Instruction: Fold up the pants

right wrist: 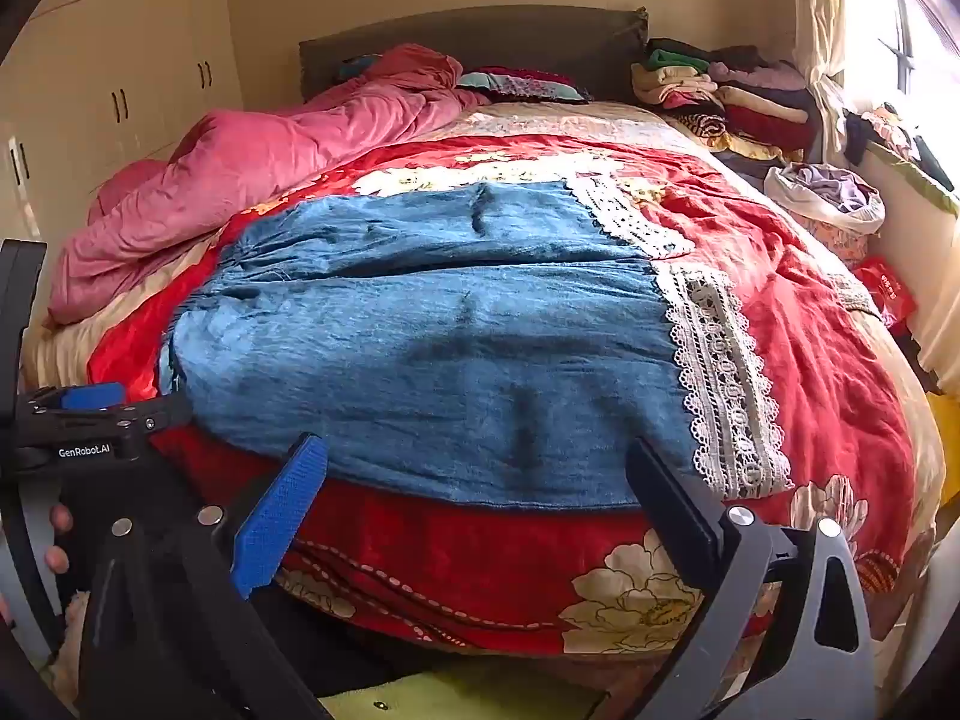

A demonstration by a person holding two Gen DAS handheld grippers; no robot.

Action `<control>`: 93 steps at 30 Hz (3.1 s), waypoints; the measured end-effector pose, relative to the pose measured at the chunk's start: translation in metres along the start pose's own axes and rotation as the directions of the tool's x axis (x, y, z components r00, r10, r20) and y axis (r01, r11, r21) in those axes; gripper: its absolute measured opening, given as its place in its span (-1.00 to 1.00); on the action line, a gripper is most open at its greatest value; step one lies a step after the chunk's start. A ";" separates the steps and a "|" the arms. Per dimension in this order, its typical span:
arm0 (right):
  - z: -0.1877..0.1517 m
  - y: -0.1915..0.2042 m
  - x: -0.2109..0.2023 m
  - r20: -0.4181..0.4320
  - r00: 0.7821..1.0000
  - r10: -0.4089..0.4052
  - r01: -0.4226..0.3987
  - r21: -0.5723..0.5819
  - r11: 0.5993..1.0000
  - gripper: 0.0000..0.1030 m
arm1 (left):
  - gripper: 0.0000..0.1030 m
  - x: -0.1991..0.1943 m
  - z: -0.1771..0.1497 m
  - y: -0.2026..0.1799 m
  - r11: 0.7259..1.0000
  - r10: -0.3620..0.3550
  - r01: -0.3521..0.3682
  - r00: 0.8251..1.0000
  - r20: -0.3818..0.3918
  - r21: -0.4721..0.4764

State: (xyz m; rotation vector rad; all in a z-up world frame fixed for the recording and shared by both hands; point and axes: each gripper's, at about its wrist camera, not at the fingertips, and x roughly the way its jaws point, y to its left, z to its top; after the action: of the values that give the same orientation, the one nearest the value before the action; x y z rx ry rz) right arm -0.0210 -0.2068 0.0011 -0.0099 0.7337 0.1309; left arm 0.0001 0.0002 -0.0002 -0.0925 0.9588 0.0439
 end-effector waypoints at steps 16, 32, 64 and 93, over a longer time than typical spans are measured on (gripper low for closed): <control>0.002 0.003 0.001 -0.002 1.000 0.005 -0.005 -0.004 1.000 0.92 | 0.83 -0.003 -0.002 -0.008 1.000 0.016 -0.016 1.000 0.016 0.017; 0.001 0.005 0.002 -0.002 1.000 0.003 -0.003 -0.019 1.000 0.92 | 0.83 -0.004 -0.001 -0.003 1.000 -0.004 0.004 1.000 0.019 0.014; 0.004 0.005 0.006 -0.008 1.000 -0.010 0.010 -0.030 1.000 0.92 | 0.83 -0.003 -0.001 -0.003 1.000 -0.005 0.005 1.000 0.016 0.013; 0.073 0.034 0.078 -0.050 0.998 0.040 -0.047 -0.162 0.986 0.92 | 0.83 0.032 0.056 0.040 0.998 0.027 -0.028 0.999 -0.017 -0.057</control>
State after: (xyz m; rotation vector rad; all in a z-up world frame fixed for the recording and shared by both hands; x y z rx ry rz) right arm 0.0804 -0.1598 0.0046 -0.1534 0.7686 0.2328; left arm 0.0614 0.0455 0.0029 -0.1332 0.9757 0.0961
